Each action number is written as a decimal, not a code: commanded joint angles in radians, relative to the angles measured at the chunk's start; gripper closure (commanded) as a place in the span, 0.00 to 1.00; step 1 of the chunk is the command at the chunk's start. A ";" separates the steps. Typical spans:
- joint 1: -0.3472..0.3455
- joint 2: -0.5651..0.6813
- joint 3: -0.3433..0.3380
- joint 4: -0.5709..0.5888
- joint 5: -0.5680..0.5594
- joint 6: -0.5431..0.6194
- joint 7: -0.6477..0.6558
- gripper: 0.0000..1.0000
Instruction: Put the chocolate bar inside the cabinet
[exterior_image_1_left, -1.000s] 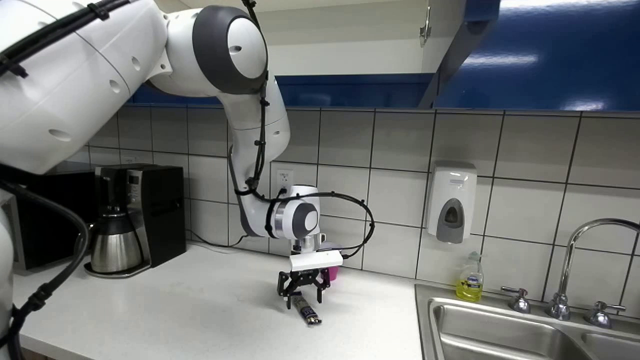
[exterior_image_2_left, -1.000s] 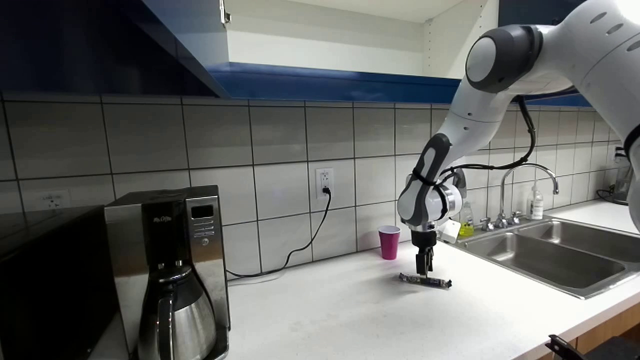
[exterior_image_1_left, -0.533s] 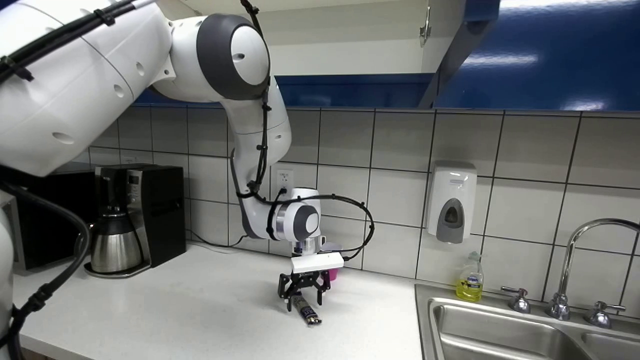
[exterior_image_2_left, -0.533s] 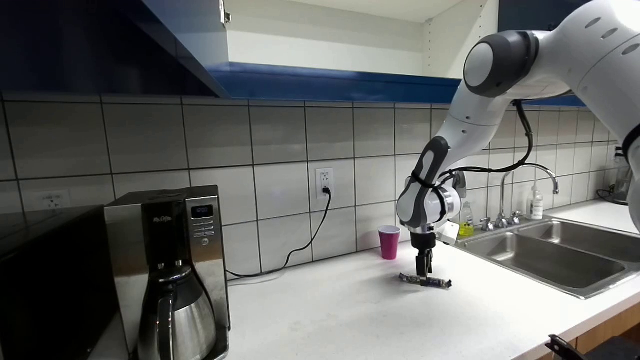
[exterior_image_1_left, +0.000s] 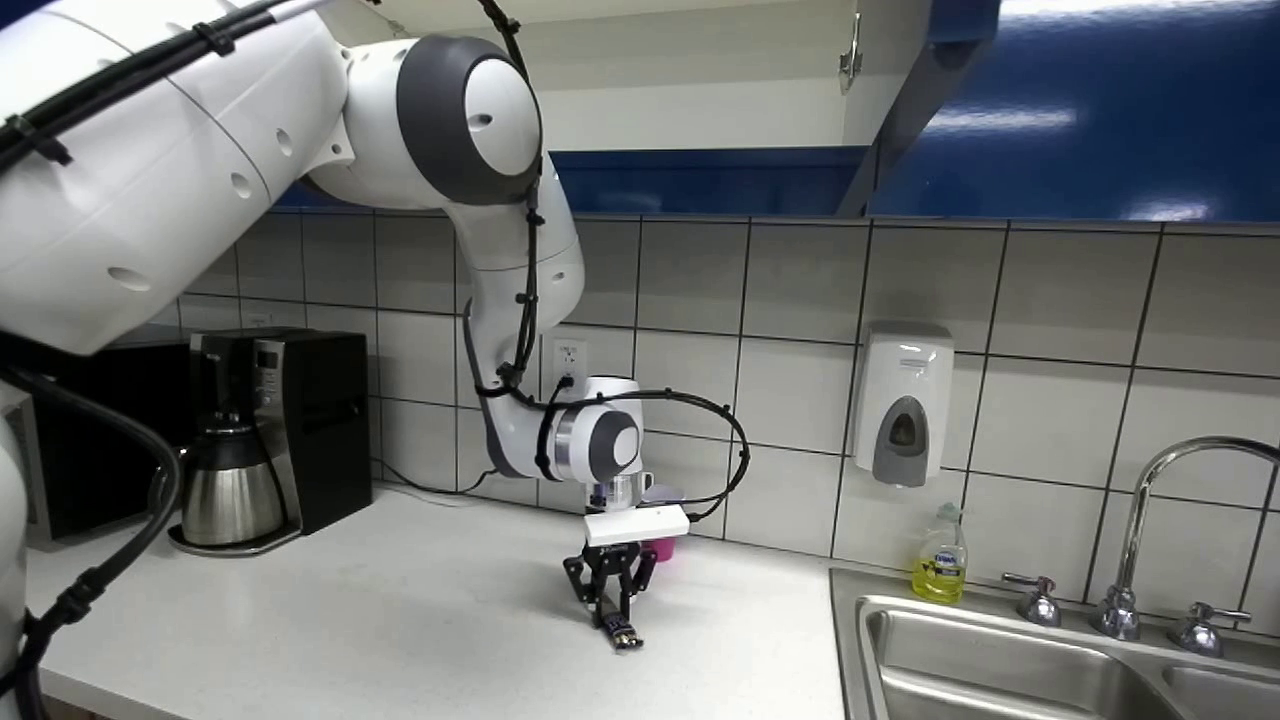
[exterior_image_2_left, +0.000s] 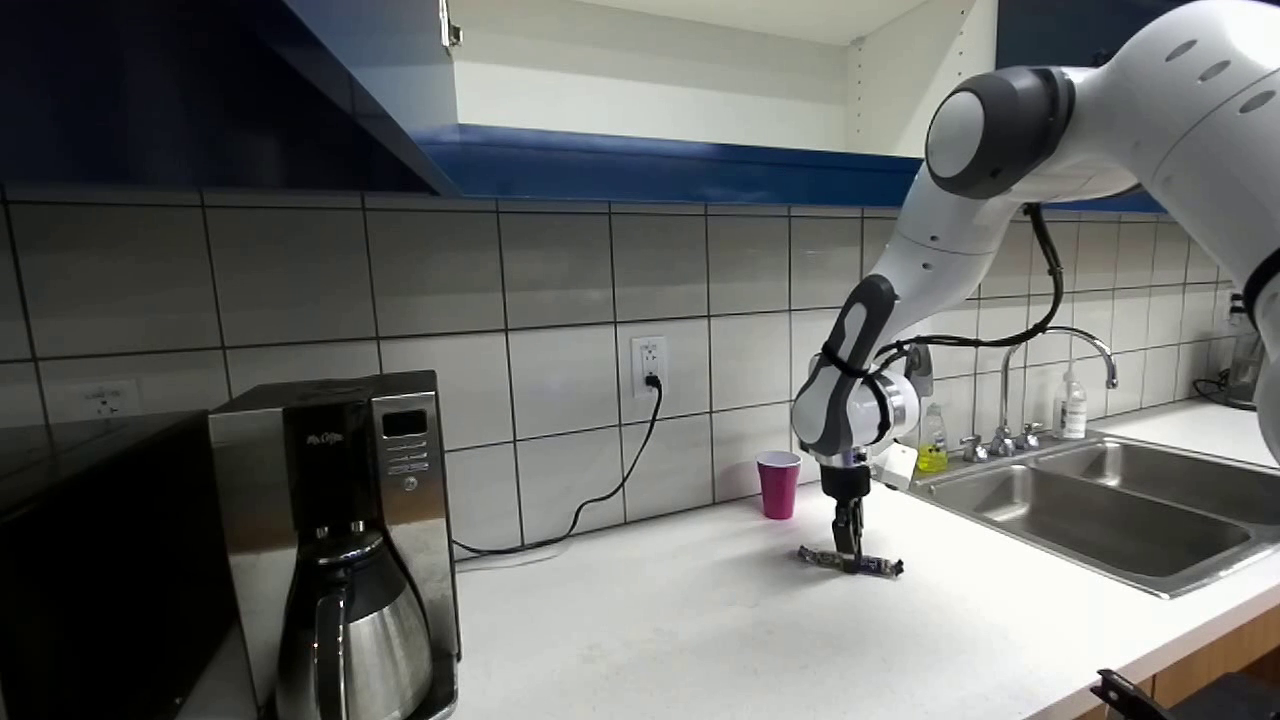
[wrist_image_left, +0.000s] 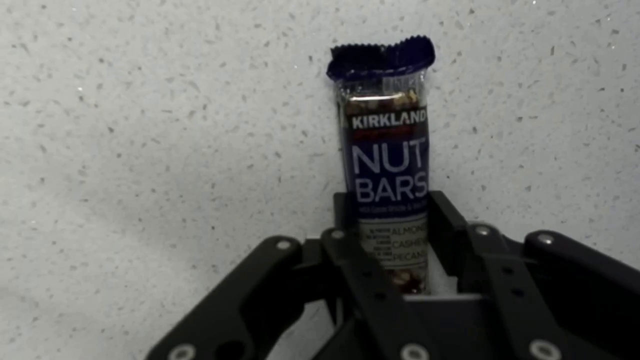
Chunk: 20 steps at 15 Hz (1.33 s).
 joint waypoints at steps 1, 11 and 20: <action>-0.025 0.012 0.022 0.036 0.015 -0.050 -0.040 0.89; 0.006 -0.028 0.003 0.023 0.013 -0.081 0.009 0.92; 0.061 -0.146 -0.016 -0.051 0.012 -0.058 0.147 0.92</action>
